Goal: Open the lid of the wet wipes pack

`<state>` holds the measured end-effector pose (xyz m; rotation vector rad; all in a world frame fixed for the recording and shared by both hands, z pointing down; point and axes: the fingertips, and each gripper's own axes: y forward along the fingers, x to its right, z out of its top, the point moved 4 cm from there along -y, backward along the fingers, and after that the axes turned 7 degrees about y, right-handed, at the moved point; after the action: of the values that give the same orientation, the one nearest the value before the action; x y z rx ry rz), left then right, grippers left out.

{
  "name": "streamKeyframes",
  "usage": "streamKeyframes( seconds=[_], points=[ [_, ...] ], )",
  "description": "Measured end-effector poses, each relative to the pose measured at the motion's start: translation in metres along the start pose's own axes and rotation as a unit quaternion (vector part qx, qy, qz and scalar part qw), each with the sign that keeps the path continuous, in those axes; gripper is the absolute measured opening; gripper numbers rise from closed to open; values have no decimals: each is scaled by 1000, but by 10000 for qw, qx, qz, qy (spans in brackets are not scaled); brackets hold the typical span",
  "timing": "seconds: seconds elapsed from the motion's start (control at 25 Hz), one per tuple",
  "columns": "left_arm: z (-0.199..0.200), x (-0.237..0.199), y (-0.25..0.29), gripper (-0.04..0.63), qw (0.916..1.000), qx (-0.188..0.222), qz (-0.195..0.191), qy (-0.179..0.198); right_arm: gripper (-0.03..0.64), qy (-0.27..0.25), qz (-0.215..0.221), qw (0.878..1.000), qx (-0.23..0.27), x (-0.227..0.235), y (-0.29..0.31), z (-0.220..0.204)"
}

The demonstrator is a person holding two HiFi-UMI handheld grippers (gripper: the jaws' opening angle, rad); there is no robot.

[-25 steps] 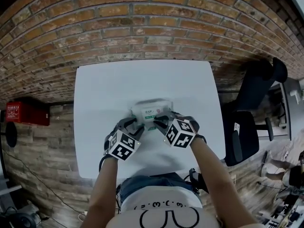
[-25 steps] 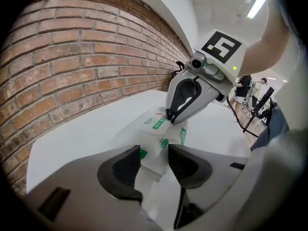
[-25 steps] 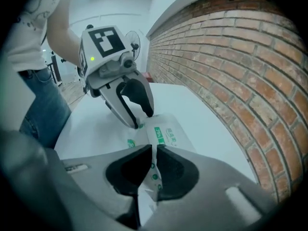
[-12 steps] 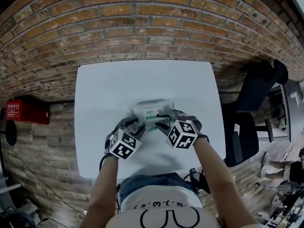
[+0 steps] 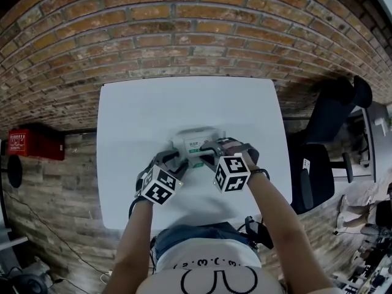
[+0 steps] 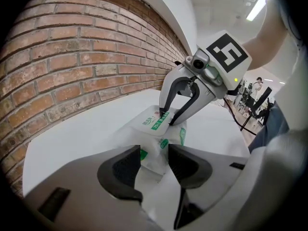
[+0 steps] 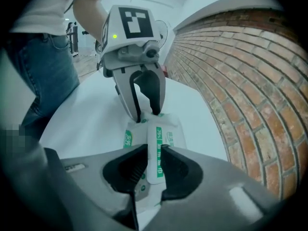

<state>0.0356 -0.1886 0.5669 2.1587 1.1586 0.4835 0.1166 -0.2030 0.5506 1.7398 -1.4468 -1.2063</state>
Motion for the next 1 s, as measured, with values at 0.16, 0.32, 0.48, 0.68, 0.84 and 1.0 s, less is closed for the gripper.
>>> streamKeyframes(
  seconds=[0.16, 0.32, 0.48, 0.68, 0.84, 1.0],
  points=[
    [1, -1, 0, 179, 10000, -11, -13, 45, 61, 149, 228, 9996, 44, 6, -6, 4],
    [1, -1, 1, 179, 10000, -24, -44, 71, 55, 143, 400, 9991, -20, 8, -10, 6],
    [2, -1, 2, 179, 10000, -19, -55, 74, 49, 153, 530, 9985, -64, 9, -12, 7],
    [1, -1, 2, 179, 9999, -13, -64, 80, 44, 262, 659, 9975, -81, 10, -14, 10],
    [1, -1, 2, 179, 9999, -27, -62, 85, 35, 354, 796, 9962, -94, 10, -16, 11],
    [1, -1, 3, 179, 9999, -36, -62, 106, 21, 597, 805, 9949, 53, 17, -22, 13]
  ],
)
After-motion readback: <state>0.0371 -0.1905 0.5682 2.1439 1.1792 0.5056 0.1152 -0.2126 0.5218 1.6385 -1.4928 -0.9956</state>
